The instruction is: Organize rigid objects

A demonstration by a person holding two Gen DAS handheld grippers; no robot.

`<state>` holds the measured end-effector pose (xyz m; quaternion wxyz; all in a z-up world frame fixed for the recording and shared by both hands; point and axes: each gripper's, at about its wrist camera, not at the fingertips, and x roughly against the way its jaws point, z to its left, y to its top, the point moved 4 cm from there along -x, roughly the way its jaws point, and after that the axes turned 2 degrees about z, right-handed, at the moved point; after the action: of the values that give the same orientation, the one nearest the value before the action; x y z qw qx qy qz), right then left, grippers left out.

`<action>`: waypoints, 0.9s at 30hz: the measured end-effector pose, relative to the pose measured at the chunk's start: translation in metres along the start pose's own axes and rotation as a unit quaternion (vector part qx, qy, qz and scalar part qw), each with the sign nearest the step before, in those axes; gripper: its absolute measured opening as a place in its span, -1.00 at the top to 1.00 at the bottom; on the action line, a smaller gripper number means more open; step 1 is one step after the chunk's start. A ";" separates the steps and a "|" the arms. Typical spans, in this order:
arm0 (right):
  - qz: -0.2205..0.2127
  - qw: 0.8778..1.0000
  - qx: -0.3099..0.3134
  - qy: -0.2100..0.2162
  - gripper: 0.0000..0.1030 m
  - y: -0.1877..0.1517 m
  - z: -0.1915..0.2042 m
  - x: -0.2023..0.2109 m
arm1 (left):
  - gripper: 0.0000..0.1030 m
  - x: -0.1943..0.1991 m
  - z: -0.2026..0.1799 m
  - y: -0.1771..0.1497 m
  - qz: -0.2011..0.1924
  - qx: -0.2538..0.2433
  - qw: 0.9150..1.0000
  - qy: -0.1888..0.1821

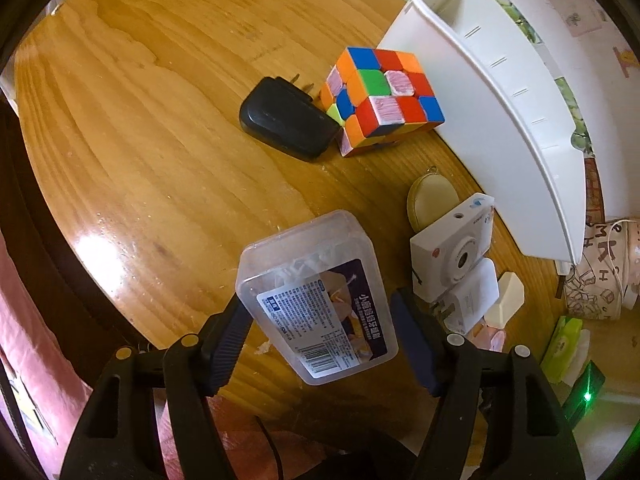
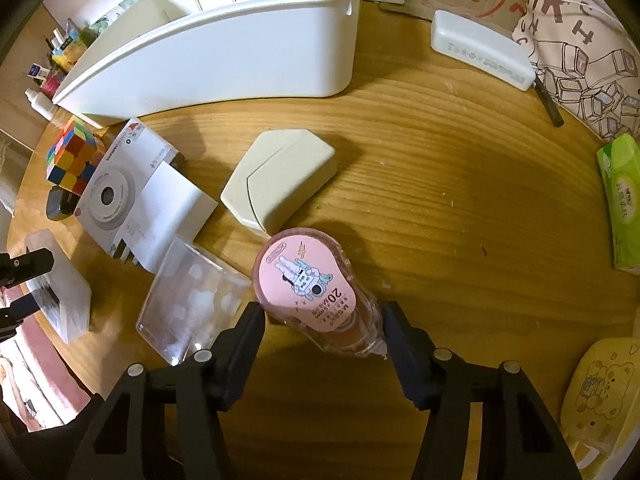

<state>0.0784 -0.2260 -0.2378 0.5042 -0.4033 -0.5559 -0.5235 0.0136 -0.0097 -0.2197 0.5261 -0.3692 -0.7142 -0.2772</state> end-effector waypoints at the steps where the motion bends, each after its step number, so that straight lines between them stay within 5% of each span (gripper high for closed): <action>1: -0.002 1.000 0.001 -0.002 0.30 -0.001 0.000 0.000 | -0.41 0.002 0.000 -0.002 -0.003 -0.003 1.000 0.000; 12: -0.022 1.000 0.012 0.018 0.32 -0.018 0.003 0.014 | -0.40 0.020 -0.004 0.008 -0.042 -0.029 0.999 -0.015; 22: -0.086 0.995 0.037 0.024 0.36 -0.015 -0.004 0.077 | -0.40 0.050 -0.008 0.038 -0.107 -0.046 0.993 -0.017; 23: -0.093 0.995 0.040 0.026 0.40 -0.012 0.000 0.082 | -0.40 0.054 -0.009 0.041 -0.115 -0.049 0.992 -0.018; 24: -0.102 0.993 0.044 0.029 0.93 -0.009 0.002 0.089 | -0.40 0.058 -0.011 0.045 -0.123 -0.053 0.991 -0.019; 27: -0.124 0.990 0.059 0.036 0.94 0.001 0.007 0.100 | -0.40 0.069 -0.018 0.058 -0.145 -0.063 0.987 -0.019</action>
<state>0.0613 -0.2272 -0.1386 0.4777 -0.2813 -0.6135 -0.5624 0.0587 0.0255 -0.1481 0.4422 -0.2995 -0.7510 -0.3882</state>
